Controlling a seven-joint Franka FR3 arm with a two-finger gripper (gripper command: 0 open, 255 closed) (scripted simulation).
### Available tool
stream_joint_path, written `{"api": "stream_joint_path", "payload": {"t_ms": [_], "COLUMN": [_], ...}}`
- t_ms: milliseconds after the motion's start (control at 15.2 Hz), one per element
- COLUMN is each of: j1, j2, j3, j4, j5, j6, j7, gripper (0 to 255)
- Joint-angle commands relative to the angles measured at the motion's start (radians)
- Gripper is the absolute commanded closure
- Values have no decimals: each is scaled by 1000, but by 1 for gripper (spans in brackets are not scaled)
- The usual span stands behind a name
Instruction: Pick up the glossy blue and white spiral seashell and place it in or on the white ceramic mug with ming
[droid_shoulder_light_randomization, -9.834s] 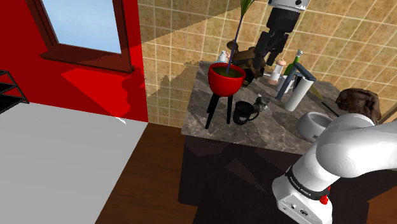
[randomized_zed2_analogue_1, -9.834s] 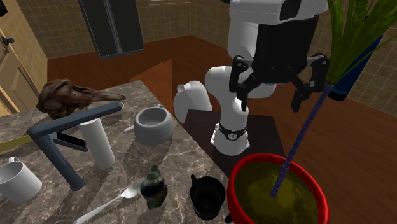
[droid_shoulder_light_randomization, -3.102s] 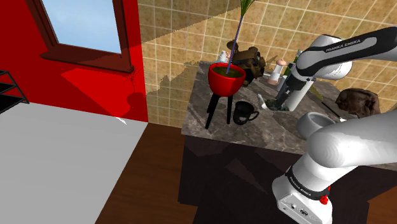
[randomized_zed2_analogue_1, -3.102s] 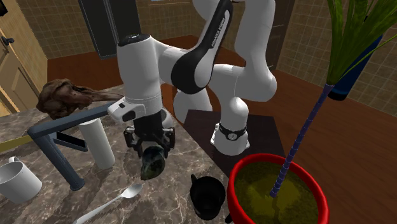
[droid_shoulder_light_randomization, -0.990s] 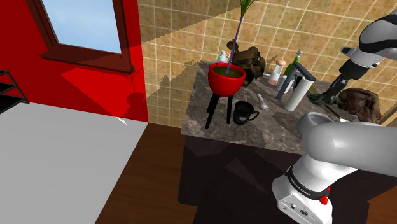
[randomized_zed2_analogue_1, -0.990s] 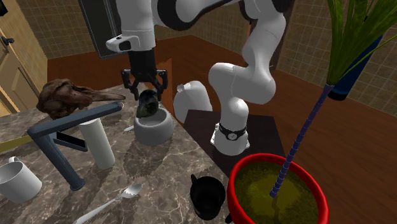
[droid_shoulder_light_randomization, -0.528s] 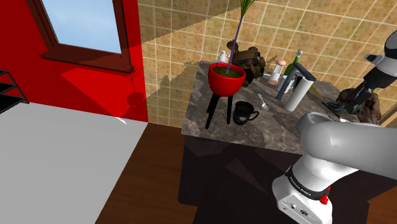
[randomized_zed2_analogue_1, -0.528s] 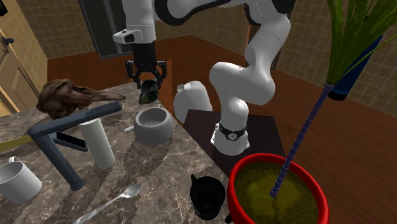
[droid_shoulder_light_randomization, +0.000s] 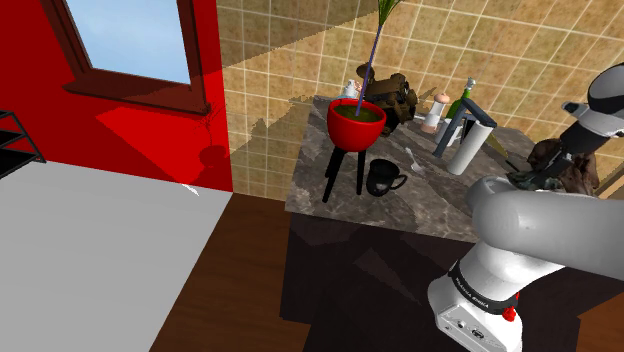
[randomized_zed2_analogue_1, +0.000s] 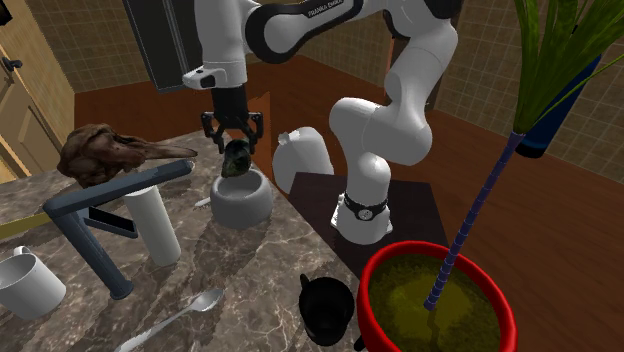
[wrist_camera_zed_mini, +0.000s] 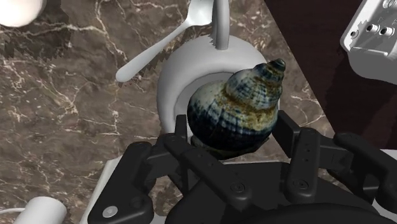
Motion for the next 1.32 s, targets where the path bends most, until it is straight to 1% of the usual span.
{"api": "stream_joint_path", "payload": {"t_ms": [0, 330, 858, 924, 1254], "j1": [-2, -3, -4, -6, -4], "j2": [8, 33, 34, 33, 34], "j3": [-19, -64, -63, -63, -63], "j4": [-17, -59, -59, -60, -59], "j5": [-14, -47, -46, -46, -46], "j6": [27, 96, 97, 96, 97], "j7": [-2, -3, -4, -5, -4], "gripper": [255, 255, 255, 0, 0]}}
